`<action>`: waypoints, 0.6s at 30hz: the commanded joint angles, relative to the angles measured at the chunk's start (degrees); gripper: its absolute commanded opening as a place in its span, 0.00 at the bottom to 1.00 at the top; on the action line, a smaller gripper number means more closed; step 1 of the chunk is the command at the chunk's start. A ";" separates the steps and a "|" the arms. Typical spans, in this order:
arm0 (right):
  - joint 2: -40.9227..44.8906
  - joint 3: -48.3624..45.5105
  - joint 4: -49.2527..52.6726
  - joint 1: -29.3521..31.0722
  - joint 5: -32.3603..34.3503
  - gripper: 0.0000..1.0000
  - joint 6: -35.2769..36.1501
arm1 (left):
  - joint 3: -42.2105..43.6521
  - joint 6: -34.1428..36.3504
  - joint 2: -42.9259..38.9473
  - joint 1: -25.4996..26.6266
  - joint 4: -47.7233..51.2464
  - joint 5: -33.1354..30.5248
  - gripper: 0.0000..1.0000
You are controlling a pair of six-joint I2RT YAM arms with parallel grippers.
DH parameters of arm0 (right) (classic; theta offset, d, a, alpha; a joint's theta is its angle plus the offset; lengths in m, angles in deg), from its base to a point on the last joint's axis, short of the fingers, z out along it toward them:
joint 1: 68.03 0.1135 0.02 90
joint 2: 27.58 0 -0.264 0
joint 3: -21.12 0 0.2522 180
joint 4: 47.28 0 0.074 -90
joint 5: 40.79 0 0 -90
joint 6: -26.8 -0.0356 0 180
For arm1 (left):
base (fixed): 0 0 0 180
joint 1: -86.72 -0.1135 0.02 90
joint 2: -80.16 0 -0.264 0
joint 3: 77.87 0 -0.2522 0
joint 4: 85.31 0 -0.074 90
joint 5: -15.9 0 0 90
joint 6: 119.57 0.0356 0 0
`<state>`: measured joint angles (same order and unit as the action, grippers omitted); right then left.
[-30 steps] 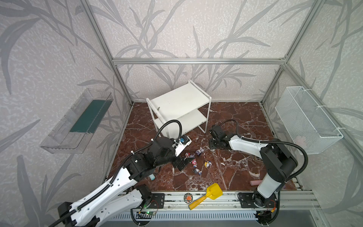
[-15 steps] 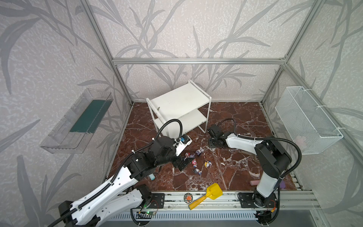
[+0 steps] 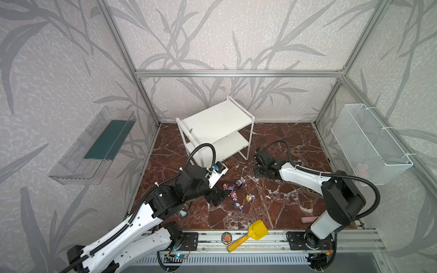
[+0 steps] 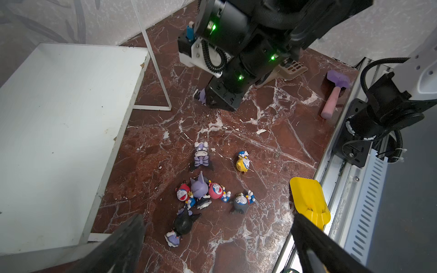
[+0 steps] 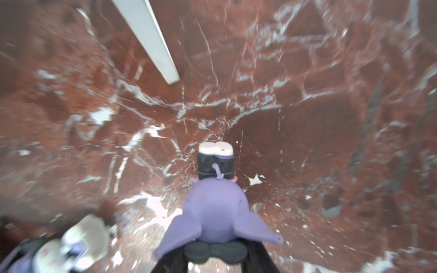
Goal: Place and organize the plastic toys onto the shelf
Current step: 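Lift the purple cat figure with the right gripper toward the shelf top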
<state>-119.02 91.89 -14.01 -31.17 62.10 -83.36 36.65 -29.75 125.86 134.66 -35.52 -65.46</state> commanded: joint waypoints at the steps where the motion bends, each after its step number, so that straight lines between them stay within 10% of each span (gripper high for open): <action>1: 7.06 0.09 4.31 0.21 -0.50 0.20 6.48 | -0.66 -1.22 -0.98 0.18 2.47 -1.89 0.99; 18: 26.04 17.76 22.04 0.19 -13.49 0.20 18.97 | 2.45 -1.69 -6.64 0.24 2.67 -4.43 0.99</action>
<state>-92.77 105.70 3.21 -31.17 52.70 -67.49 38.33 -30.87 120.26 134.69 -33.13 -68.76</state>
